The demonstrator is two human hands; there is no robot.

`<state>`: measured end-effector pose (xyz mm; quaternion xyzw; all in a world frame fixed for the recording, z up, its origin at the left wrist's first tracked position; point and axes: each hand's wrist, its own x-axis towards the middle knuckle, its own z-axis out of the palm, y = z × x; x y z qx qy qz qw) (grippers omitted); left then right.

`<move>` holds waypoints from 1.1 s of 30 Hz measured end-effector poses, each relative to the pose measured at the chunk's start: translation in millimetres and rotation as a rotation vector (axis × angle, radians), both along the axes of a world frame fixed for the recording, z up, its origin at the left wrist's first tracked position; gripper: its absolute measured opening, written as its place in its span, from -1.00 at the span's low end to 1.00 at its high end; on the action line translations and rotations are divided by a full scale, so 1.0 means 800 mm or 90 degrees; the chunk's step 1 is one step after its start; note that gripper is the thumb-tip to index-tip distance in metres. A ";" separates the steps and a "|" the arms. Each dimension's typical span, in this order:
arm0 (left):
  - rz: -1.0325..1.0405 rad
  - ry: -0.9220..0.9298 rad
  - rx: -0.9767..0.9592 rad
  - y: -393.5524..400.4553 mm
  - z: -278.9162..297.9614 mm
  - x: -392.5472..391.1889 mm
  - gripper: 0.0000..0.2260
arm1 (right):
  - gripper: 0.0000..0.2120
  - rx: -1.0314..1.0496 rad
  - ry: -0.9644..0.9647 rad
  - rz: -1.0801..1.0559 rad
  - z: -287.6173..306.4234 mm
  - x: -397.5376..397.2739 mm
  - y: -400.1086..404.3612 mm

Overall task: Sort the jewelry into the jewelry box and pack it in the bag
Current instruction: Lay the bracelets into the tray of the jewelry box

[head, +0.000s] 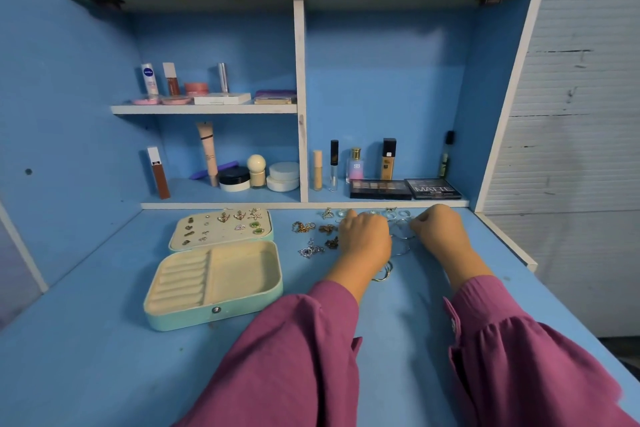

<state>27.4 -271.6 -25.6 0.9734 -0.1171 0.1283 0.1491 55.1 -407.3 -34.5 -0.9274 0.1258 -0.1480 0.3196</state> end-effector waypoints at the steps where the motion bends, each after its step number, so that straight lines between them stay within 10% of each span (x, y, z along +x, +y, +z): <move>1: 0.002 -0.012 -0.003 0.002 0.000 0.001 -0.84 | -0.61 0.007 -0.023 0.006 0.001 -0.001 0.000; 13: 0.003 -0.017 -0.049 0.018 0.001 -0.005 -0.80 | -0.88 -0.019 -0.095 -0.022 0.010 -0.009 0.003; 33: 0.156 -0.082 -0.150 0.178 0.058 -0.028 -0.81 | -0.77 0.197 -0.134 0.112 0.023 -0.024 0.082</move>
